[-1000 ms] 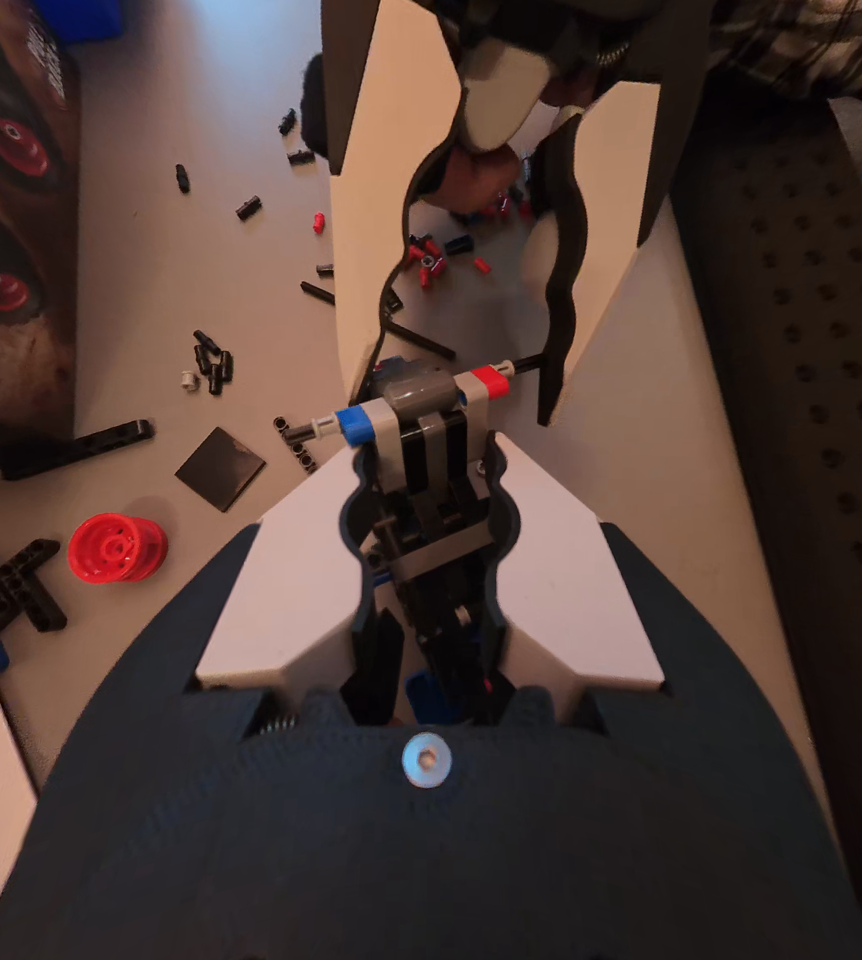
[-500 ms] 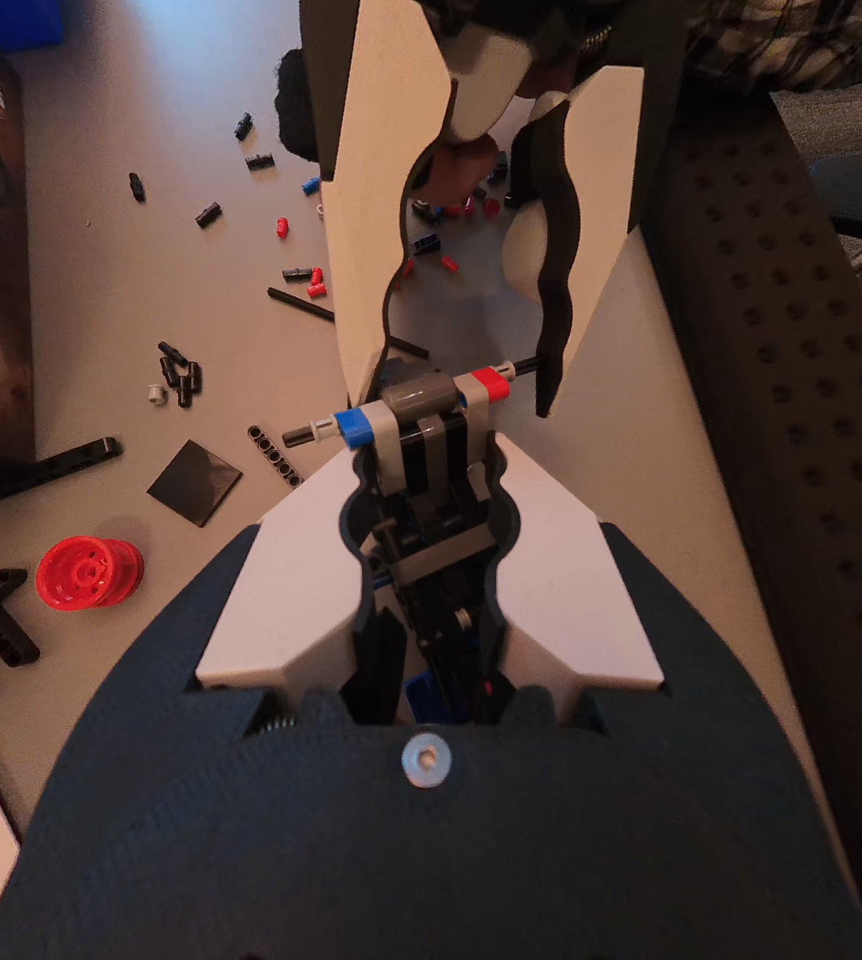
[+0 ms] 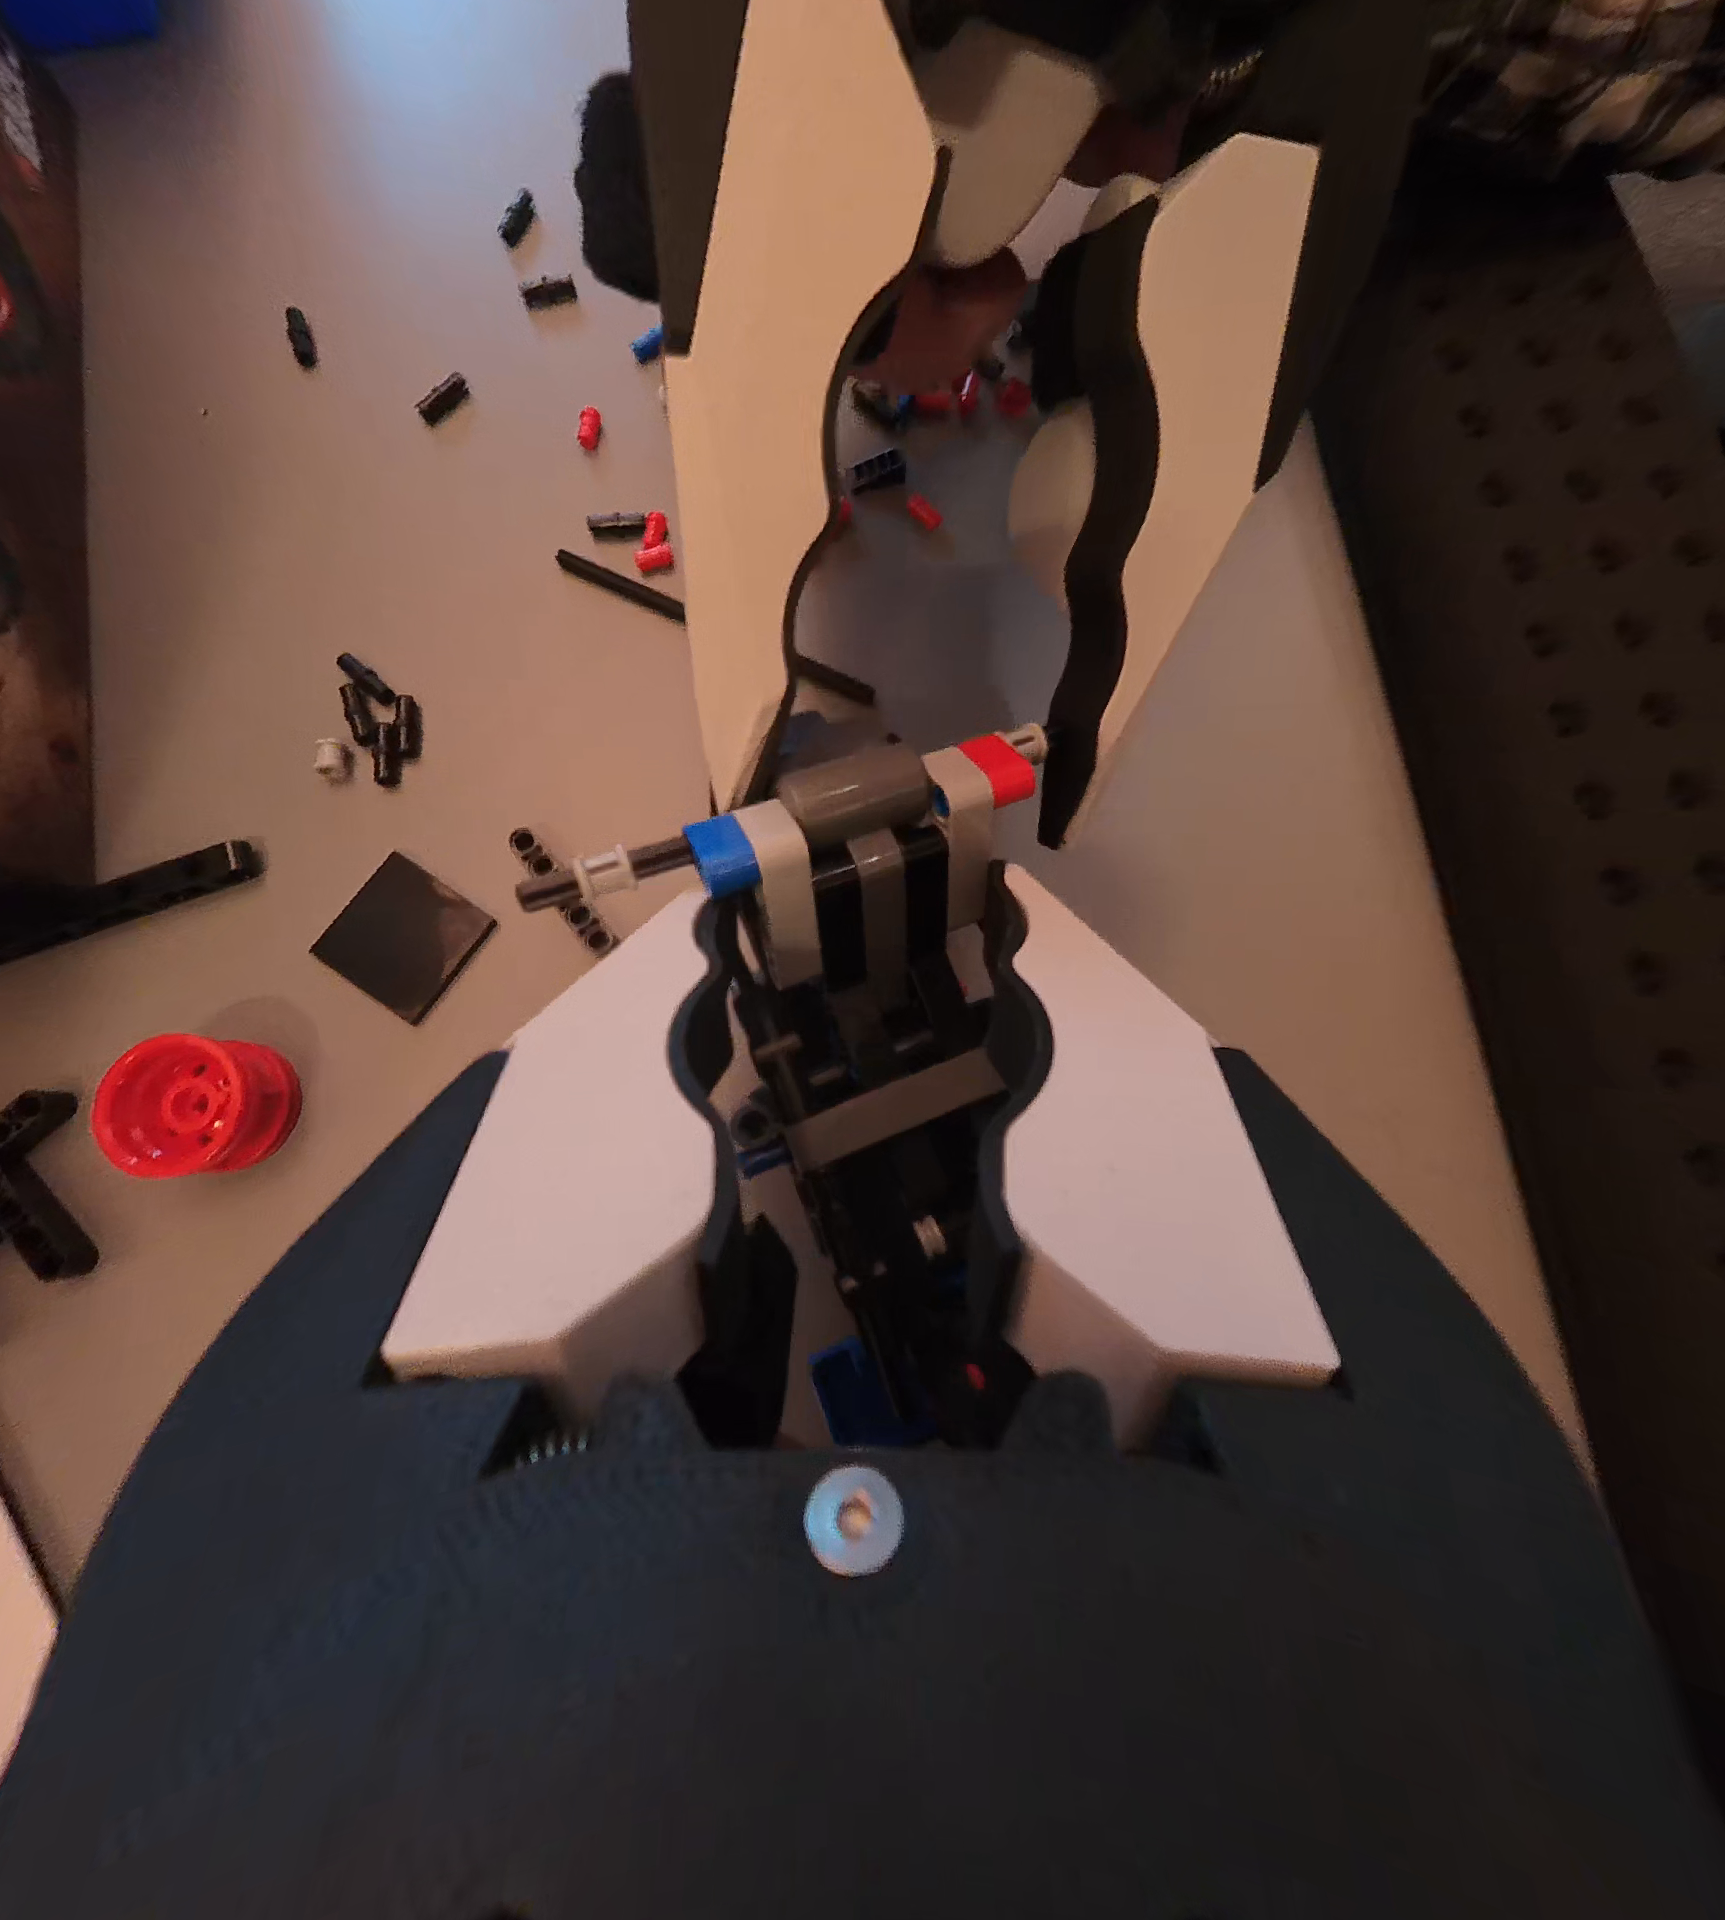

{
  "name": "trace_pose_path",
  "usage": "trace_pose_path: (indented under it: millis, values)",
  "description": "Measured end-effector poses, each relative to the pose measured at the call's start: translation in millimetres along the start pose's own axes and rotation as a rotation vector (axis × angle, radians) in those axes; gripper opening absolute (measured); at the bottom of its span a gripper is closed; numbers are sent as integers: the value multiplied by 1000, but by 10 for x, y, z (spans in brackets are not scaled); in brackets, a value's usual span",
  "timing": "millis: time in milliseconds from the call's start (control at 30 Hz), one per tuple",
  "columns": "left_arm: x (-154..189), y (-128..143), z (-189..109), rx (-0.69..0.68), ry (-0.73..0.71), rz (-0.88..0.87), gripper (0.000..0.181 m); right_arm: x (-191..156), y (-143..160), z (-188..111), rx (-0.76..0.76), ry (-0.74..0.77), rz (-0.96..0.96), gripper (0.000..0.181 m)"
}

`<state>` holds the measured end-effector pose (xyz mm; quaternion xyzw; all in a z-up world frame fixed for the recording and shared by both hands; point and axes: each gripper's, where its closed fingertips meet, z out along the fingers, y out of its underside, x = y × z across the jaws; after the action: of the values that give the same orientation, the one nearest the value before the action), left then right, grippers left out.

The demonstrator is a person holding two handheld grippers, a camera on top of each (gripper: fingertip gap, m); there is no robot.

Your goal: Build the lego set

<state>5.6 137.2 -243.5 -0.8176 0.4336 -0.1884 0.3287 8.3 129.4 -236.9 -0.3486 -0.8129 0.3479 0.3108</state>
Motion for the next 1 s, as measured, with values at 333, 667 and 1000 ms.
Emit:
trace_pose_path:
  millis: [333, 667, 1000]
  values:
    - [-143, -1, -56, -54, -169, 7, 67, 25, 2, 1, -7, 13, 9, 57]
    - [-168, 18, -132, -100, -227, -7, 78, 12, -10, 13, -4, 8, 11, 58]
    - [-156, -9, -78, -141, -273, 68, 70, 10, -18, 20, -8, 8, 12, 57]
